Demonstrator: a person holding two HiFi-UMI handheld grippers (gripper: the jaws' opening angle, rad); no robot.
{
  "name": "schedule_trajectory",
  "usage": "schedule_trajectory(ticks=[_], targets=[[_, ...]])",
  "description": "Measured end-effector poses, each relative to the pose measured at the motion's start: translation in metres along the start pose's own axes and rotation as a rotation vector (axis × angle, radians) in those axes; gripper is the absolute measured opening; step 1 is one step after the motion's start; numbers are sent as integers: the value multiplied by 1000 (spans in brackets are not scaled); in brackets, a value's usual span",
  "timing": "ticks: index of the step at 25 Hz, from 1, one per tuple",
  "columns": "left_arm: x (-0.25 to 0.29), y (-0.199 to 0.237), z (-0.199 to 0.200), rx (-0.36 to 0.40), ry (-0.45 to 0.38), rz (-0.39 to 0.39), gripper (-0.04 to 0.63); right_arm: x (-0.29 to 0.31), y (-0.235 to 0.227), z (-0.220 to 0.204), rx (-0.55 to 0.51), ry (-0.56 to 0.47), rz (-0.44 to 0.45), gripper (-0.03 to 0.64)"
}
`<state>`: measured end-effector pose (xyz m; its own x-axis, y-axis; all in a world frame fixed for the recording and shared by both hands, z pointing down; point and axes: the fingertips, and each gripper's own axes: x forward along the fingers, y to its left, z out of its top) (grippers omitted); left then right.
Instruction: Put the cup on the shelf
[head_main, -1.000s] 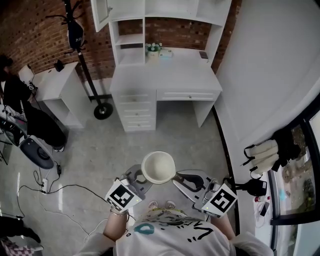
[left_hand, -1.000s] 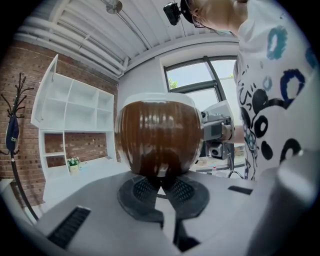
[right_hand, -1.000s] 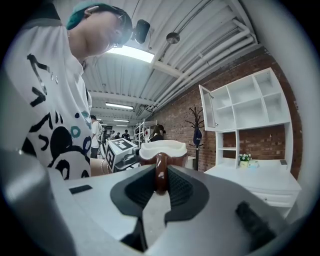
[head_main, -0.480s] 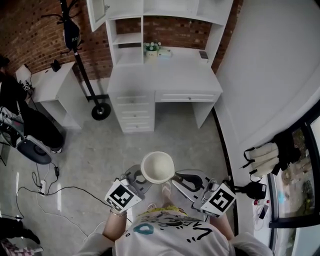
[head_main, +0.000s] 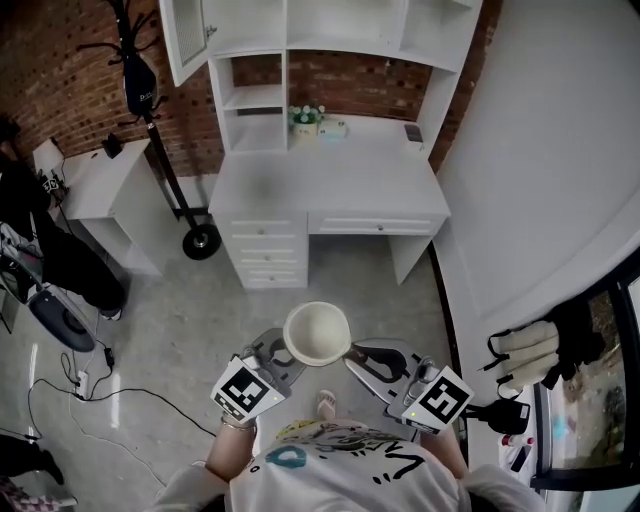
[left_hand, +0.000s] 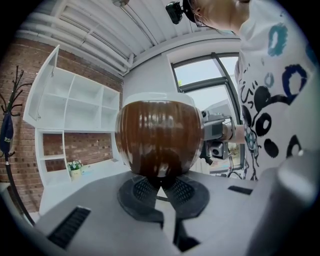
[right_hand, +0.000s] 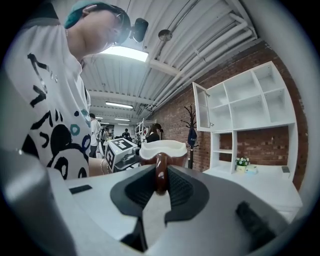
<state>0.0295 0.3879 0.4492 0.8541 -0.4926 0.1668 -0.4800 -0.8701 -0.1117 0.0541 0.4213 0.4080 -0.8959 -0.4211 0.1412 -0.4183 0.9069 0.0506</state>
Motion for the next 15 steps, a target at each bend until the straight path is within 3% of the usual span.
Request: schedule_trajectory(ticks=[15], targets=[[71, 68, 1, -28, 15, 33, 15, 15, -100, -7, 32, -5, 49, 61]])
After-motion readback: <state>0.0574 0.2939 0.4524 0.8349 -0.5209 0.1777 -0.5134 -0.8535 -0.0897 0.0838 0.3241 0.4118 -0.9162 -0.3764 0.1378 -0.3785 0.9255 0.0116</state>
